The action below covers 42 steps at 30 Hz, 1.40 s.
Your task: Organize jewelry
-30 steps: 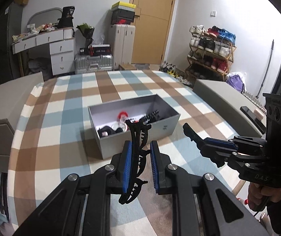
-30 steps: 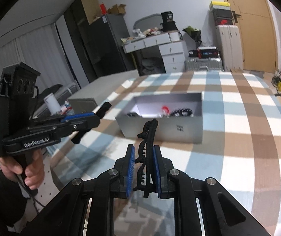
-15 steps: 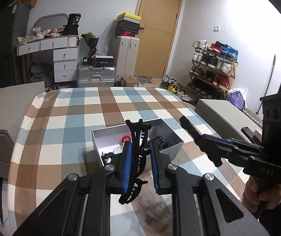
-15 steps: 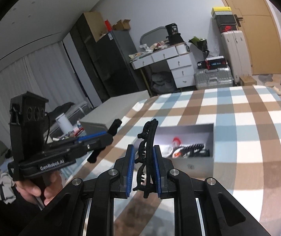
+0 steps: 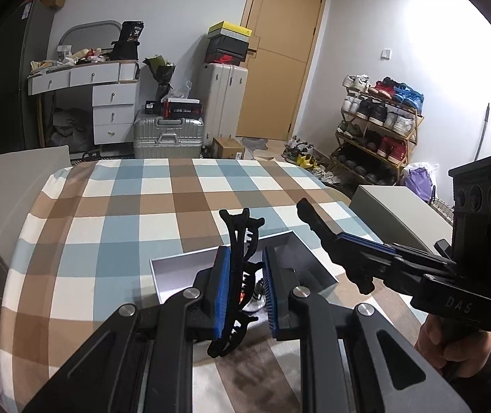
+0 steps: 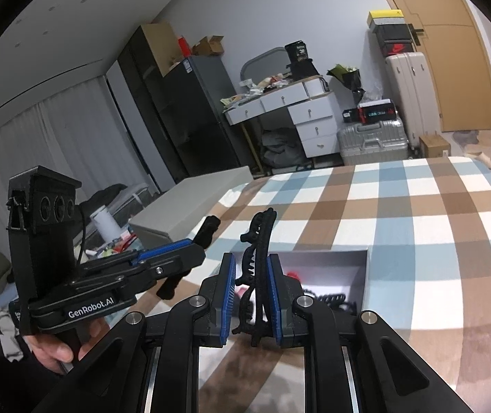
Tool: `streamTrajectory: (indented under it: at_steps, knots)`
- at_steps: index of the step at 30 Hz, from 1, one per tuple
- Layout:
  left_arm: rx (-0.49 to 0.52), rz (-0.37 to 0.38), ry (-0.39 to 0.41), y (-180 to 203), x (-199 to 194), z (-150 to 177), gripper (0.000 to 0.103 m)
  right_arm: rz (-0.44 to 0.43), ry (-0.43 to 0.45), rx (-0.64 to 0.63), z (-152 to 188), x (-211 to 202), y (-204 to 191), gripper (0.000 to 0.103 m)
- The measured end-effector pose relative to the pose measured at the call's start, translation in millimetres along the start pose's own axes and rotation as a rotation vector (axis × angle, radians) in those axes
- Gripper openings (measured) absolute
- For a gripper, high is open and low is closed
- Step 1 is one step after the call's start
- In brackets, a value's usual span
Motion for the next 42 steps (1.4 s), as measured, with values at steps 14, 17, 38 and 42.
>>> streamTrajectory:
  at_steps: [14,17,38,42]
  knots:
    - [-0.013,0.009,-0.093,-7,31,9,0.013,0.018,-0.043,0.018,8,33,20,0.017]
    - [-0.014,0.013,-0.103,-7,35,10,0.013,0.024,-0.056,0.016,12,38,23,0.017]
    - [-0.059,-0.061,-0.088,-20,28,9,0.054,0.055,0.020,0.024,15,27,26,0.052]
    - [-0.059,-0.084,-0.077,-19,19,6,0.054,0.076,0.062,0.017,10,16,23,0.077]
Point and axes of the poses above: each gripper's, at about its wrist camera, not at the fingertips, and x roughly the way its jaws point, y to its right, z to its underside, the point moved 1 cm from there along x, roughly the way its jaws point, and after that the axes turned 10 degrees about y, right-handed, at the moved point
